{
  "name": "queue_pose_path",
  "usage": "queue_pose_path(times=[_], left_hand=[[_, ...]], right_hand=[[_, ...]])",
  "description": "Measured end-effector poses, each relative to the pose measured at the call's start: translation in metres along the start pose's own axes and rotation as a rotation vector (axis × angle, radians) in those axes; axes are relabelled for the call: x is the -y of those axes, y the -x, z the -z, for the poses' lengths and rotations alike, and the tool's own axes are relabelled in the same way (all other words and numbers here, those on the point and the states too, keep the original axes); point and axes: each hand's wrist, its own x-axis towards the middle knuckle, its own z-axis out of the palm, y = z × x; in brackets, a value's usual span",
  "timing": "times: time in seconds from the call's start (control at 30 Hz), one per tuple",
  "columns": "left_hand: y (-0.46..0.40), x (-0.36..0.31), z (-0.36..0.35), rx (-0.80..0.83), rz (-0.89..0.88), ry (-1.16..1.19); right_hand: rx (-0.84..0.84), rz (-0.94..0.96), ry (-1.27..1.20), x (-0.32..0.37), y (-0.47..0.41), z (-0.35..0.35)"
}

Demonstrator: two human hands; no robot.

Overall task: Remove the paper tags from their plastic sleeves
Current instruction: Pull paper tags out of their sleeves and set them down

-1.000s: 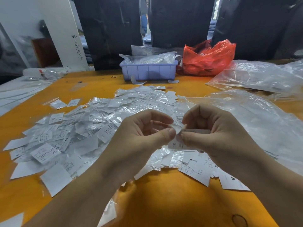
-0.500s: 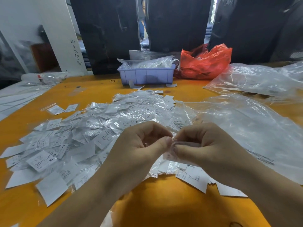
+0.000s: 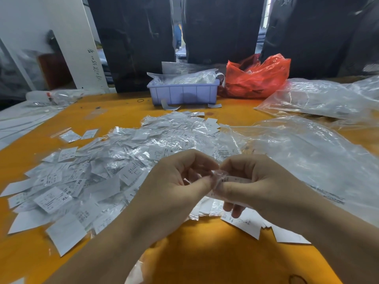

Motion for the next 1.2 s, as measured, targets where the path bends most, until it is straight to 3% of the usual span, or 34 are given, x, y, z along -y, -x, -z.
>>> queue_pose_path(times=[0.2, 0.53, 0.73, 0.87, 1.07, 1.2], left_hand=[[0.0, -0.003, 0.003, -0.079, 0.01, 0.141], [0.003, -0.003, -0.007, -0.123, -0.07, 0.109], [0.0, 0.002, -0.002, 0.05, 0.068, 0.156], [-0.002, -0.001, 0.001, 0.014, 0.073, 0.297], [-0.003, 0.0, 0.007, -0.074, 0.123, 0.35], [-0.003, -0.001, 0.004, -0.022, 0.134, 0.365]], right_hand=[[0.011, 0.013, -0.011, 0.002, -0.001, -0.002], [0.057, -0.182, -0.07, 0.006, 0.0, 0.004], [-0.005, -0.119, -0.079, 0.007, -0.001, 0.001], [-0.046, -0.06, -0.119, 0.002, -0.003, 0.0], [0.062, -0.072, -0.326, 0.007, -0.001, 0.006], [-0.013, -0.031, -0.245, 0.005, -0.002, 0.005]])
